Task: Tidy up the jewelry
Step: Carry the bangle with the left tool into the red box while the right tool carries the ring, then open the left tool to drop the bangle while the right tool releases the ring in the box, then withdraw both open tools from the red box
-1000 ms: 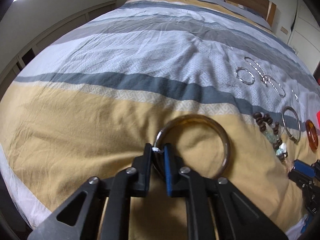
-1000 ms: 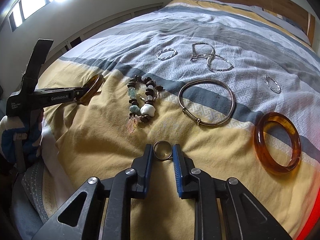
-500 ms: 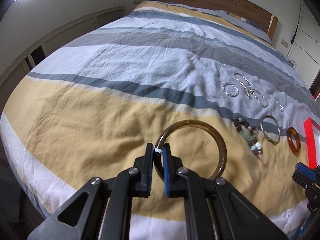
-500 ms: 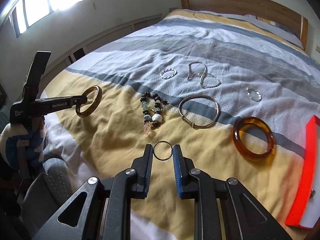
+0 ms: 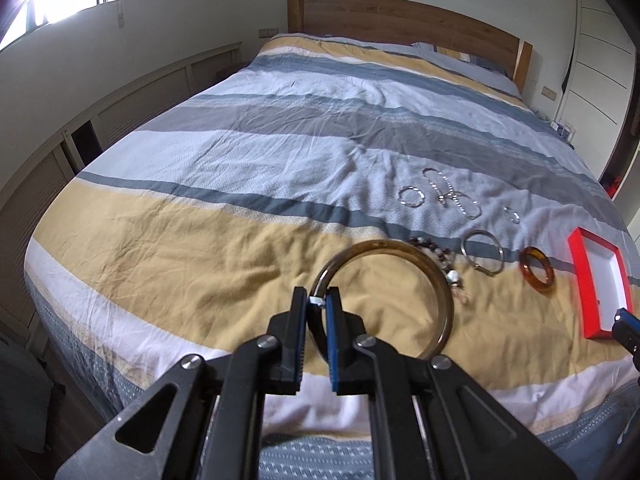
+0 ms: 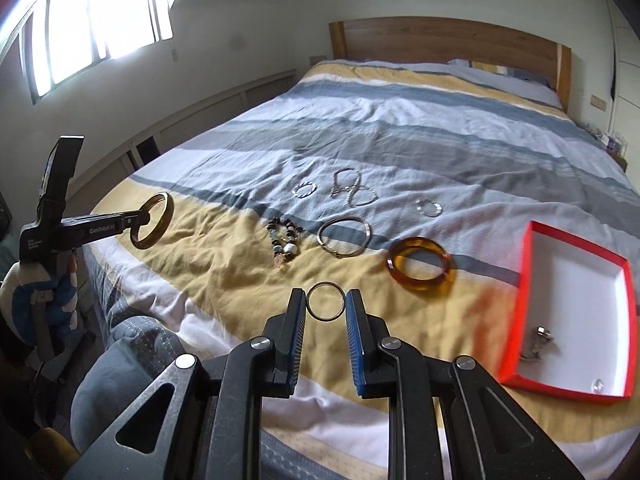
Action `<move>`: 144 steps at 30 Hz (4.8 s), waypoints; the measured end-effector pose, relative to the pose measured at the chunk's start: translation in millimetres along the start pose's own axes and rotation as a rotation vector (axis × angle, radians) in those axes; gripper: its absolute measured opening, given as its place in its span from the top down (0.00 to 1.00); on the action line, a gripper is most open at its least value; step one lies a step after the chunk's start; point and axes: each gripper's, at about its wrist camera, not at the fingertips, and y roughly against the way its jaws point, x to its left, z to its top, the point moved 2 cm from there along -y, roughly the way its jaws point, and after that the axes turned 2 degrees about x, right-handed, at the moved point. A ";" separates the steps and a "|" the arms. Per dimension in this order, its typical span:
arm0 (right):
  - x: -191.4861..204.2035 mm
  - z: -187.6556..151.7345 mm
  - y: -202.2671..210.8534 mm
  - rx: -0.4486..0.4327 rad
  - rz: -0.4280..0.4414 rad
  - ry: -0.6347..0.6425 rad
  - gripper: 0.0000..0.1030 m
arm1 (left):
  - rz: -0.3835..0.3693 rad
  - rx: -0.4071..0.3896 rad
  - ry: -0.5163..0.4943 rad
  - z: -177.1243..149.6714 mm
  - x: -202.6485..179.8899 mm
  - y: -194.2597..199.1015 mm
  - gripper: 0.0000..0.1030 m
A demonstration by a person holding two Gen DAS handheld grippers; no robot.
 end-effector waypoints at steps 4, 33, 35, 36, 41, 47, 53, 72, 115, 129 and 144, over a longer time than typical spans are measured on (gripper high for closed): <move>-18.2 -7.9 28.2 -0.038 -0.027 -0.030 0.80 | -0.022 -0.014 -0.014 -3.1 -16.6 20.4 0.92; -202.7 -66.5 103.4 -0.098 -0.221 -0.241 0.80 | -0.254 0.054 -0.344 -0.2 -276.5 22.8 0.92; -216.3 -69.2 98.1 -0.083 -0.235 -0.249 0.80 | -0.276 0.065 -0.378 0.9 -303.7 11.6 0.92; -223.8 -70.3 94.0 -0.074 -0.240 -0.254 0.80 | -0.285 0.070 -0.392 1.0 -315.6 7.2 0.92; -252.5 -74.0 73.8 -0.036 -0.260 -0.272 0.80 | -0.332 0.089 -0.458 0.2 -376.7 -19.5 0.92; -280.1 -78.1 46.9 0.012 -0.273 -0.278 0.80 | -0.350 0.127 -0.492 -1.3 -426.6 -57.8 0.92; -302.6 -86.5 20.7 0.073 -0.281 -0.276 0.80 | -0.347 0.170 -0.520 -5.6 -456.3 -92.3 0.92; -293.6 -91.9 -1.3 0.175 -0.252 -0.161 0.79 | -0.319 0.211 -0.590 -20.6 -474.2 -116.3 0.90; -204.9 -85.9 131.3 -0.072 -0.207 -0.230 0.62 | -0.095 0.069 -0.124 -40.1 -145.0 57.6 0.58; -116.2 -73.4 187.2 -0.166 -0.238 -0.145 0.57 | -0.124 -0.032 -0.020 -72.0 -53.4 114.9 0.58; -50.3 -67.6 206.3 -0.196 -0.276 -0.121 0.52 | -0.145 -0.074 0.099 -103.9 33.0 129.8 0.58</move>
